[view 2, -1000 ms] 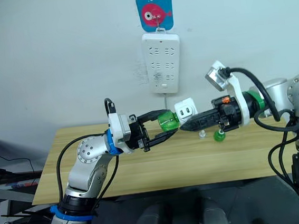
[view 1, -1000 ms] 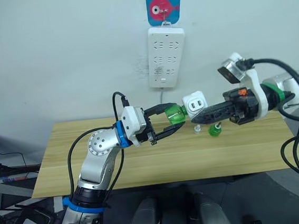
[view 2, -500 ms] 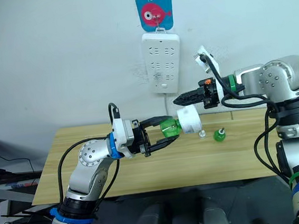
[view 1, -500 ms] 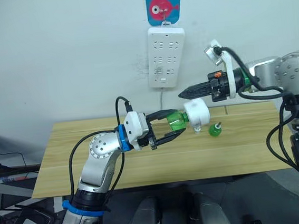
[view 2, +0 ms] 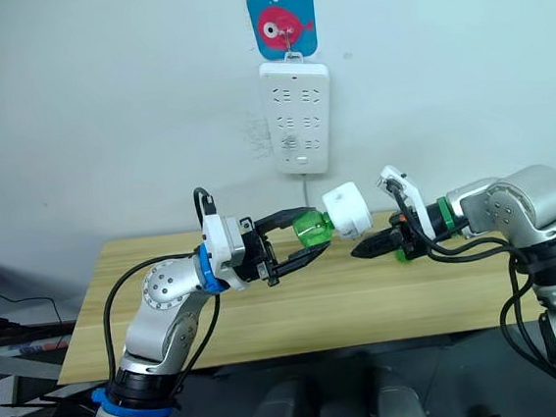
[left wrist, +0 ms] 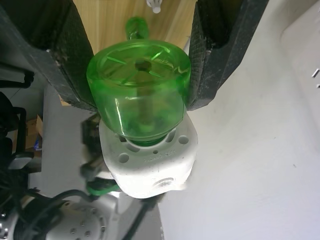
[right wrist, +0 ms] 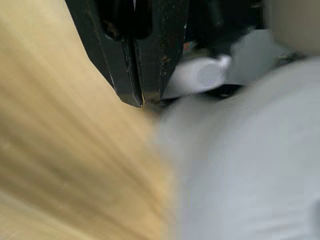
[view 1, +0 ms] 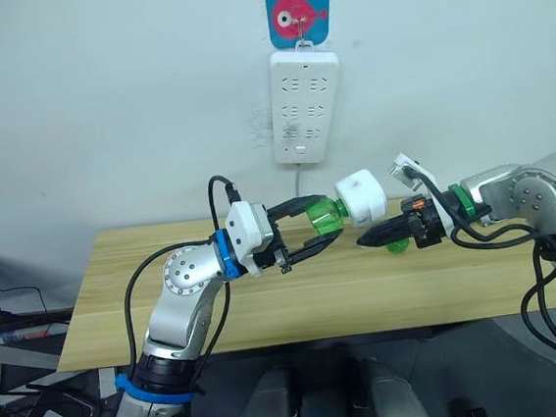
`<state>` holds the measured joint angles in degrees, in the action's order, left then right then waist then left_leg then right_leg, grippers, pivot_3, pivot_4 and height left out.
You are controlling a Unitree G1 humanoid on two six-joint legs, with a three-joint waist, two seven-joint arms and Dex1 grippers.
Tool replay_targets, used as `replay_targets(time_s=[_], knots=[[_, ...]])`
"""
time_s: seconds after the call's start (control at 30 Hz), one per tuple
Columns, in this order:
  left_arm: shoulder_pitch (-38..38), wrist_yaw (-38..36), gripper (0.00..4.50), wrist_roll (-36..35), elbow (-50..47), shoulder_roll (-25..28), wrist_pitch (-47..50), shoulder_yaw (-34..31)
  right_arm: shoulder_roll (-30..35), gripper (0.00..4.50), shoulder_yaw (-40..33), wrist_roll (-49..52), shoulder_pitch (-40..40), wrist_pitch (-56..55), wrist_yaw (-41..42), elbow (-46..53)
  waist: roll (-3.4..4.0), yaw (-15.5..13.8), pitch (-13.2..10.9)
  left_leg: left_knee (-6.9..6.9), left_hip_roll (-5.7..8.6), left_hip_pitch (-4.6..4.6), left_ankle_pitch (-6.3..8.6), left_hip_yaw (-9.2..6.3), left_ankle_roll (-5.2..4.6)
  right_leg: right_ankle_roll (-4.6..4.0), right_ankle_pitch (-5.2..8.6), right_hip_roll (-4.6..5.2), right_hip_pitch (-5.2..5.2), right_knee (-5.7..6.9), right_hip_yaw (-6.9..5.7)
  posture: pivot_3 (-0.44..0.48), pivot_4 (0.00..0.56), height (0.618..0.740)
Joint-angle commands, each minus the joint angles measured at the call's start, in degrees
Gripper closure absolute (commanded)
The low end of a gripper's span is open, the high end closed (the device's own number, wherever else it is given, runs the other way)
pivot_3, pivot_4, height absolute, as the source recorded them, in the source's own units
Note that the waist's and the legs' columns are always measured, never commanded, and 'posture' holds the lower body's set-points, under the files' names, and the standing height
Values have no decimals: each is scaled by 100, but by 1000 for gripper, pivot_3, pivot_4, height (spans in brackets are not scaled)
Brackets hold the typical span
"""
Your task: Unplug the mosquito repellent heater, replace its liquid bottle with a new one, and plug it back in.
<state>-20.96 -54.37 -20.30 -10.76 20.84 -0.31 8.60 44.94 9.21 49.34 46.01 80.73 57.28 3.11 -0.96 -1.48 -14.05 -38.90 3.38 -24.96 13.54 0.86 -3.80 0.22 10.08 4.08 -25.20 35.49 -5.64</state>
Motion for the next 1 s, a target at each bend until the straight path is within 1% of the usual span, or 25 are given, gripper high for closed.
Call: replay_targets(time_s=[0.03, 0.17, 0.23, 0.3, 0.4, 0.53, 0.7, 1.0], knots=[[-42, 12, 2232, -31, -112, 38, -84, -74, 1, 4446, -663, 633, 135, 594, 5, 435, 0, -5, 0, -1, 0, 0, 0, 0, 0, 6, 3, 0, 1, 0, 0, 23, 207, 740], [-33, -19, 2232, -38, -75, 57, -136, -75, 140, 4446, -908, 1079, 93, 938, 178, 798, 0, -4, 0, -2, 2, -1, 1, -1, 0, 16, 9, 1, 2, -4, 1, 15, 203, 740], [-76, -36, 2232, -54, -55, 47, -155, -80, 282, 4446, -838, 1034, -40, 839, 202, 901, 0, -5, 0, -1, 2, -1, 1, -1, -1, 15, 9, 1, 2, -6, 1, 13, 201, 740], [-107, -69, 2232, -66, -45, 51, -176, -79, 555, 4446, -619, 785, -245, 490, 334, 953, 0, -23, 0, -1, 2, -1, 1, -1, -1, 15, 9, 1, 3, -6, 0, 16, 202, 740], [-139, -155, 2232, -63, -18, 120, -210, -95, 909, 4446, -338, 184, -335, -236, 556, 528, 0, -23, 0, -1, 3, -1, 1, 1, -2, 17, 10, 2, 5, -10, 1, 17, 201, 740], [-63, -321, 2232, -153, -33, 268, -230, -158, 1016, 4446, -369, 136, 71, -321, 963, -109, 0, 2, 0, -3, 3, 0, 0, 5, -1, 19, 9, 2, 2, -8, 4, 17, 209, 740], [126, -611, 2232, -203, -100, 481, -135, -82, 849, 4446, -239, 103, 234, -296, 1113, -278, 1, 8, 0, 4, -4, 0, 1, 4, -1, 14, 10, -1, -3, -7, -3, 10, 214, 740], [125, -625, 2232, -209, -197, 510, 35, -55, 74, 4446, -611, 443, 253, 352, 578, -98, 0, -9, -1, 1, 0, -1, 2, 2, -1, 14, 8, 7, 3, -16, -1, 14, 226, 740]])
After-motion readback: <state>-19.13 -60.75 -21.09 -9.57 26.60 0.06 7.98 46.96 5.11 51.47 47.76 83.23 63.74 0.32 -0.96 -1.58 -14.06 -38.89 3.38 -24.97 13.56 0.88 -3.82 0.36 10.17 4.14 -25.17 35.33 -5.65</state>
